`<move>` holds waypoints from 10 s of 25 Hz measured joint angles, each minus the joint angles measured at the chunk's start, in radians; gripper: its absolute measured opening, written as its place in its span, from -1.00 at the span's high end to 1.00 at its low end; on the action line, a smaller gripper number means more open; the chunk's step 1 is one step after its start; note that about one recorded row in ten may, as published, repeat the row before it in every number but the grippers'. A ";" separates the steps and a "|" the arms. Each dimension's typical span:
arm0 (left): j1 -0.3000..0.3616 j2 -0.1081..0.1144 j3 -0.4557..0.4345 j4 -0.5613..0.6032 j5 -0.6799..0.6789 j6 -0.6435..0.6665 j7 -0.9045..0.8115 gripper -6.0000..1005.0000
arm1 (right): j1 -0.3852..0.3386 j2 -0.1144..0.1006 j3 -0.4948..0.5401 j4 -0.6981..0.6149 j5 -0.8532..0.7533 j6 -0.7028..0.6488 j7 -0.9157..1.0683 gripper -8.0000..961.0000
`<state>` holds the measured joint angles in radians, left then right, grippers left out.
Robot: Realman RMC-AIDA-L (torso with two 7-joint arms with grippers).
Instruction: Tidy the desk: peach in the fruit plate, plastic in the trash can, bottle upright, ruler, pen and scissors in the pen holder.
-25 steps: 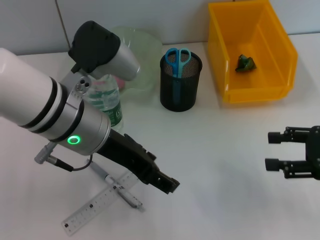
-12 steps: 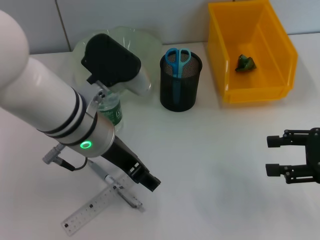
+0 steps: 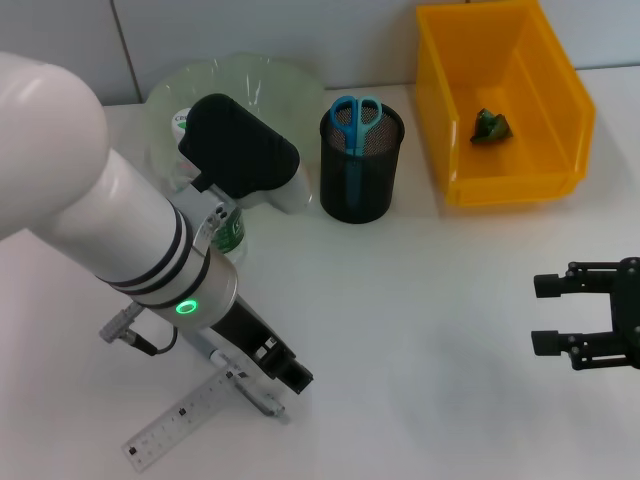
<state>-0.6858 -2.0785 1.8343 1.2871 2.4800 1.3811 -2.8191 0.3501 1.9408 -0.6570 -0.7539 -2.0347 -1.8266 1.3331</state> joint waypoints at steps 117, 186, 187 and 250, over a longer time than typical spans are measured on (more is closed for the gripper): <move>0.322 0.001 -0.350 -0.297 -1.570 -0.036 1.339 0.18 | 0.015 0.010 0.093 -0.002 0.007 -0.002 0.028 -0.41; 0.174 -0.002 0.611 -0.339 -3.177 -0.561 2.950 0.05 | 0.273 0.147 0.153 0.639 0.559 0.270 -0.830 -0.26; 0.174 -0.002 0.612 -0.339 -3.177 -0.560 2.950 0.05 | 0.273 0.147 0.154 0.640 0.559 0.270 -0.830 -0.26; 0.151 -0.002 0.619 -0.357 -3.173 -0.559 2.936 -0.24 | 0.291 0.147 0.166 0.676 0.592 0.305 -0.816 0.91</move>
<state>-0.5346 -2.0804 2.4530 0.9302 -0.6927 0.8225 0.1168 0.6412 2.0883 -0.4911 -0.0778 -1.4429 -1.5214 0.5168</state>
